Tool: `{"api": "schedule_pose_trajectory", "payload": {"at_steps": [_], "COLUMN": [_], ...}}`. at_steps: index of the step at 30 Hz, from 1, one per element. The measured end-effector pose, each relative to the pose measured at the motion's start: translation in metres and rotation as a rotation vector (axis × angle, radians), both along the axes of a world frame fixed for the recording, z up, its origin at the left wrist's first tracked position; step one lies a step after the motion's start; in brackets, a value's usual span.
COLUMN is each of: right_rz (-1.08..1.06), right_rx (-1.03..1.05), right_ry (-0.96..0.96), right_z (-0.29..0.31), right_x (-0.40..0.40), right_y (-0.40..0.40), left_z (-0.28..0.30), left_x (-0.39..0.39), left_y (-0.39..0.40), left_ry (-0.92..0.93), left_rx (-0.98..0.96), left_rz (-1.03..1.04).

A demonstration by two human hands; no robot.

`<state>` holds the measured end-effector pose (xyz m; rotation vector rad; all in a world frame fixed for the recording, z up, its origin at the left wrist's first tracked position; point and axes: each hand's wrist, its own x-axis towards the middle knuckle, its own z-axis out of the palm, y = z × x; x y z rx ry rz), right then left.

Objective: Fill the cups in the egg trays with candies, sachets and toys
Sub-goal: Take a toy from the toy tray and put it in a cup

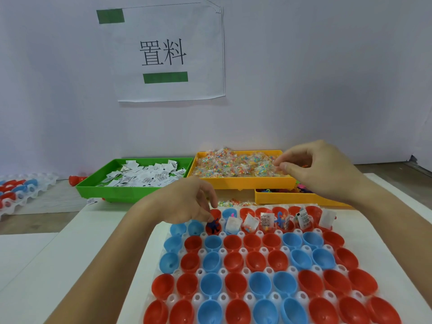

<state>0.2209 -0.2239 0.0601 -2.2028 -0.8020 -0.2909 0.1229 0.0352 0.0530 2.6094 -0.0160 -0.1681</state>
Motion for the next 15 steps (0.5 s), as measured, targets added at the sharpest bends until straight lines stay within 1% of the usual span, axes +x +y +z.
{"api": "schedule_pose_trajectory", "payload": {"at_steps": [3,5,7,9,11,15], "right_rz": [-0.089,-0.095,-0.087,-0.100,-0.110,-0.092], "right_rx": [-0.108,-0.174,-0.266,-0.369,-0.400,-0.362], "right_ry": [-0.008,0.005,0.039,0.100,0.132,0.131], "right_z": [-0.015,-0.026,-0.035,-0.040,-0.041,-0.039], "right_x": [0.008,0.010,0.009,0.008,0.008,0.009], "right_y": [0.001,0.003,0.005,0.007,0.007,0.006], "left_z": [0.001,-0.001,-0.005,-0.010,-0.015,-0.027], "left_x": [0.001,0.003,0.005,0.007,0.008,0.011], "left_y": [0.001,0.001,-0.002,-0.006,-0.008,-0.009], "left_ry": [-0.102,-0.205,-0.312,-0.382,-0.375,-0.260], "left_rx": [0.013,0.023,0.022,0.055,0.105,0.178], "left_rz": [0.036,0.078,0.133,0.165,0.150,0.157]}}
